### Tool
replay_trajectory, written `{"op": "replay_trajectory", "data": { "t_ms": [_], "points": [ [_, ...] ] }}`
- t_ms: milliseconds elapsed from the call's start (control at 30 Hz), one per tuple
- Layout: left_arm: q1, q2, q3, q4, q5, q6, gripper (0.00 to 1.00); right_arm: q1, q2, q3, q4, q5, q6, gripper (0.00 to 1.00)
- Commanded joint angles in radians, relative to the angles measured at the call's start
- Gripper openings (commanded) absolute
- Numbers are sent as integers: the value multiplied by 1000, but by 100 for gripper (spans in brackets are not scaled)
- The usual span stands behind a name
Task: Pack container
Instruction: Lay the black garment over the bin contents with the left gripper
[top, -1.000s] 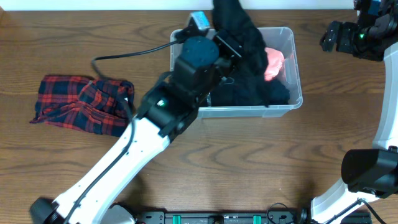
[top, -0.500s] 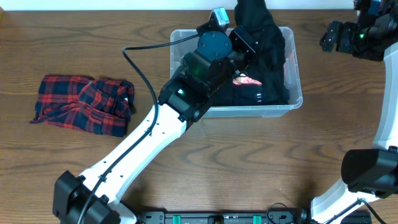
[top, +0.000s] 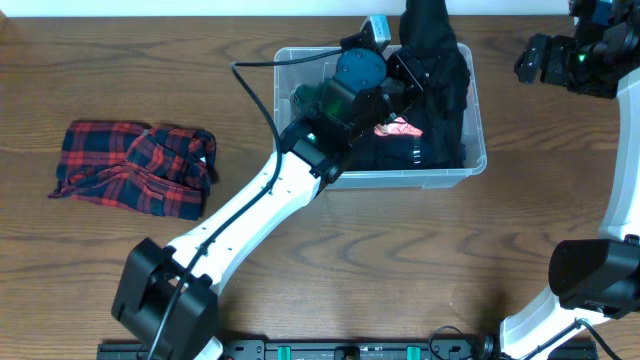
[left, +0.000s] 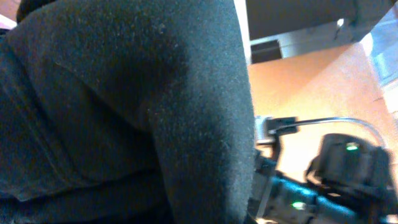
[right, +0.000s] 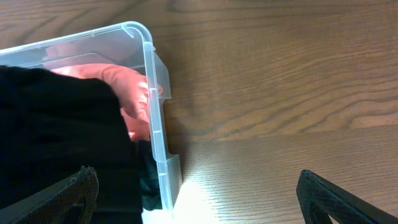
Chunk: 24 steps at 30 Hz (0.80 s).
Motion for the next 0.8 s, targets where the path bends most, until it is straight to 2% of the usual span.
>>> {"op": "replay_trajectory", "data": {
  "t_ms": [0,200,233,300,367,500,767],
  "points": [
    [23,-10,59,43,78,101,6,1,0,-1,-1,3,-19,99],
    [35,-4,59,43,135,142,6,1,0,-1,-1,3,-19,99],
    [36,-4,59,43,142,143,10,1,0,-1,-1,3,-19,99],
    [36,-4,59,42,145,161,25,1,0,-1,-1,3,-19,99],
    [36,-5,59,42,145,180,32,1,0,-1,-1,3,-19,99],
    [55,-5,59,28,154,181,33,1,0,-1,-1,3,-19,99],
    [137,-5,59,27,276,181,32,1,0,-1,-1,3,-19,99]
  ]
}}
